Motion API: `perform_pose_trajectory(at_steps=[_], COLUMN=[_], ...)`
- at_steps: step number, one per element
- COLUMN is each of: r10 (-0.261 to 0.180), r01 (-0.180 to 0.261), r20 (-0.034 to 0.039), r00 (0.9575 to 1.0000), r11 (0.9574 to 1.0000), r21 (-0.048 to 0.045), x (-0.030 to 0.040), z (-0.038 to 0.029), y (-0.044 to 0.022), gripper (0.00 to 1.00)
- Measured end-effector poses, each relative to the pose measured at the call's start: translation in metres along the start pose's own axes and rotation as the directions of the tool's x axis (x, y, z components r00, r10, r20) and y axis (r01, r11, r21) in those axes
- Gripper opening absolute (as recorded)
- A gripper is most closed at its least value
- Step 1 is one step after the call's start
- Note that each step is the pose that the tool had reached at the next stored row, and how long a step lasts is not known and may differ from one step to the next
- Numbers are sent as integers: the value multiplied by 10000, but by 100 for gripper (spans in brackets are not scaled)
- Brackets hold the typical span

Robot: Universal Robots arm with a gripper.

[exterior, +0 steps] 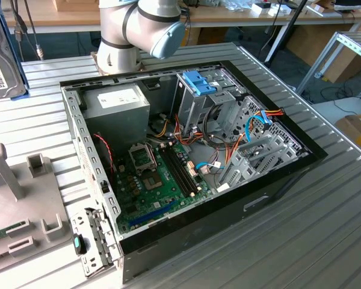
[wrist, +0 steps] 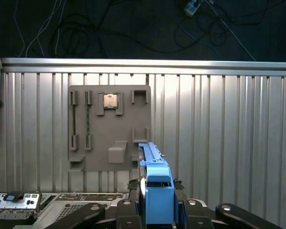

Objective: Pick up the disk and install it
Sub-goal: 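Pick up the disk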

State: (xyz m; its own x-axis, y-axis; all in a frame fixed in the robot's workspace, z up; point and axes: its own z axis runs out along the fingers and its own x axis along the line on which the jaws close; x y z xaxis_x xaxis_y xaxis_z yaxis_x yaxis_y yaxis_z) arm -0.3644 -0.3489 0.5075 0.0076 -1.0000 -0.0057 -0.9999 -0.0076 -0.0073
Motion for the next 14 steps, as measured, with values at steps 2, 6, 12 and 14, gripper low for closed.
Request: perform_pose_trajectory(at_steps=[2, 6, 12, 14], r10=[1, 1, 0, 1], r01=[-1, -1, 0, -1], r20=[0, -1, 0, -1], r00=[10000, 10000, 10000, 10000], r11=[10000, 10000, 10000, 10000], r21=[0, 0, 0, 0], x=[-2, -7, -21, -25], z=[0, 1, 3, 3], y=[-59, -167, -395, -460], gripper=[36, 36, 36, 36])
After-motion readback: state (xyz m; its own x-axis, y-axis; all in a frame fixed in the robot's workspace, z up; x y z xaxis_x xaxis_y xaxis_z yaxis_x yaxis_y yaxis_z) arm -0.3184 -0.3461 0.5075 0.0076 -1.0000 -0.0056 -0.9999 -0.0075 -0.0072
